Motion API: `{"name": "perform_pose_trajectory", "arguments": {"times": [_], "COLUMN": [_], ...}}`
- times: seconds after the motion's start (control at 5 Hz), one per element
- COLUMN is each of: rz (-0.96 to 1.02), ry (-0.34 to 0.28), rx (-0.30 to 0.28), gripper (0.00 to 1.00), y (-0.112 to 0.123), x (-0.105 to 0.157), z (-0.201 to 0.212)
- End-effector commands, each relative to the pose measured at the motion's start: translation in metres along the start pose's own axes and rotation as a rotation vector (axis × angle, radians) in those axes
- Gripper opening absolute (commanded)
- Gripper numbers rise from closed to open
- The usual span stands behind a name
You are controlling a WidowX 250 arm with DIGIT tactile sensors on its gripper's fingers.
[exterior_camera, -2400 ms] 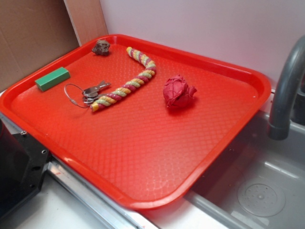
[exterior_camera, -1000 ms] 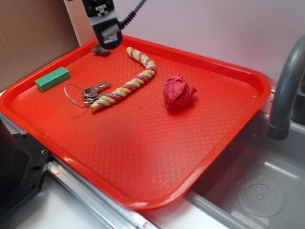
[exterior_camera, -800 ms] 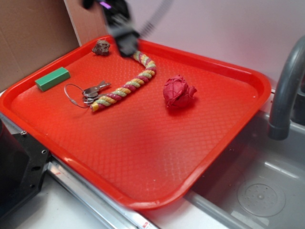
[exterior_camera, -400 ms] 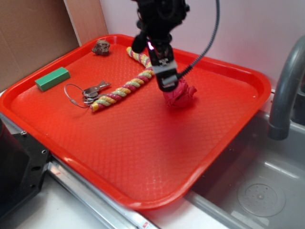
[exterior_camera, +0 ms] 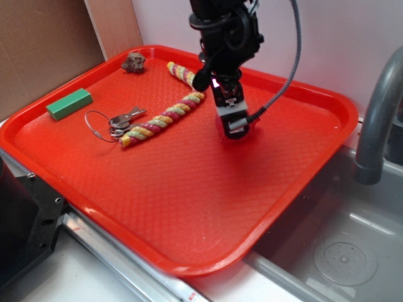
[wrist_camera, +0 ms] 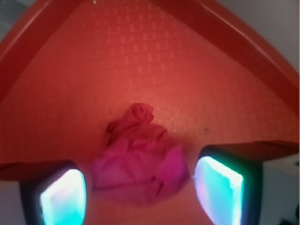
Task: Grab the red paper.
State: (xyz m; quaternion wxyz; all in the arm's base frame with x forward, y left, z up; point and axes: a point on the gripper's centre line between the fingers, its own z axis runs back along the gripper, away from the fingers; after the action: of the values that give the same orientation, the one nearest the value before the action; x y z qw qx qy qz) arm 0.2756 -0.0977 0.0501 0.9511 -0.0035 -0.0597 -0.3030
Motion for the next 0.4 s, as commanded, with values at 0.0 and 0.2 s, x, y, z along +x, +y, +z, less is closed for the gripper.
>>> {"name": "perform_pose_trajectory", "arguments": {"times": [0.0,0.2], "rz": [0.004,0.008], "ry": [-0.033,-0.008], "rx": [-0.069,-0.067], "gripper": [1.0,1.0], "y": [-0.0091,-0.0138], "x": [0.0084,0.0065], "z": [-0.0003,-0.0054]}}
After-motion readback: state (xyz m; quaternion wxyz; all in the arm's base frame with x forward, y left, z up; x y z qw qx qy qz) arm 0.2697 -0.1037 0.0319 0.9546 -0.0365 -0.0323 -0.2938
